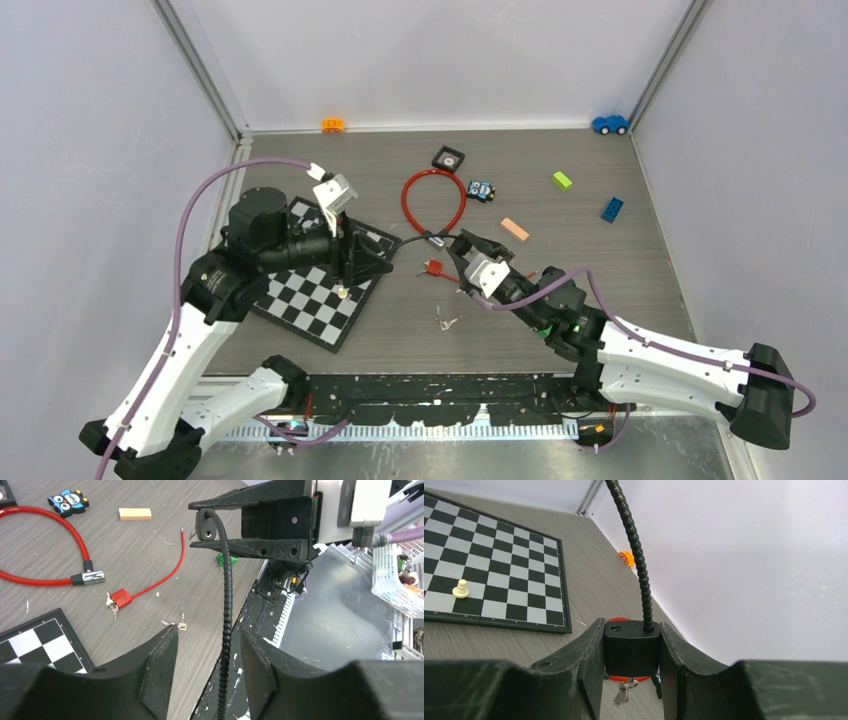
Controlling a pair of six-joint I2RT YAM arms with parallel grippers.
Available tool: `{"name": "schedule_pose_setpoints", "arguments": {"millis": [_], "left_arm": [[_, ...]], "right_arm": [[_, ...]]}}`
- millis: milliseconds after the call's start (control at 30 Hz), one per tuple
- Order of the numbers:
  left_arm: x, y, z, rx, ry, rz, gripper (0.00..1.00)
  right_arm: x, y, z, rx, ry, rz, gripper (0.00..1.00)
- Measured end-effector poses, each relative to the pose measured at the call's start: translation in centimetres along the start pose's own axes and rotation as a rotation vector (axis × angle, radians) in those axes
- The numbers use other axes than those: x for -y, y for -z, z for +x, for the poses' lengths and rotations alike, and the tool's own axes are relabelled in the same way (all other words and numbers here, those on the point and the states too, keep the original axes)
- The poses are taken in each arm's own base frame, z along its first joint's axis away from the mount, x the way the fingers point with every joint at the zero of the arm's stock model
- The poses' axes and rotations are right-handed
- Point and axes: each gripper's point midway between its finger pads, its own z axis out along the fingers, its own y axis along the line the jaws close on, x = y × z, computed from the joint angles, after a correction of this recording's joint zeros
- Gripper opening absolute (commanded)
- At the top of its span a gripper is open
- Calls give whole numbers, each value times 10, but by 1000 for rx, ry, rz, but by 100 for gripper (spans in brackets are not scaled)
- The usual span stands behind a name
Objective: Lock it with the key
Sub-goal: Pick up the lock from the center of the board.
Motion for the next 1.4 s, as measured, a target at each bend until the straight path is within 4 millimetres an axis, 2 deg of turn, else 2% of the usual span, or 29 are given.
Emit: {"name": "schedule_pose_setpoints", "arguments": {"millis": [167,267,300,533,733,900,1133,1400], "left_arm": [[7,6,4,-8,1,17,27],[9,6,6,-17,11,26,3],[9,7,7,-20,14,28,0],[8,7,5,-12,11,19,0],[6,8,-13,50,-9,-7,0],[8,7,-25,78,-9,-1,0],[7,2,-29,85,5,5,0],[8,2,-31,92,4,10,0]], "right_arm": [[-2,1,3,-13,6,-10,1],[-3,1,4,-16,6,-12,1],[-3,1,4,-16,7,-12,1],[-4,1,6,-20,2,-13,2],[-13,4,14,-6,-45,-6,30],[-19,-3,15,20,-84,8,42],[-27,-11,24,20,-112,19,48],[-31,-9,33,1,-113,20,49]]}}
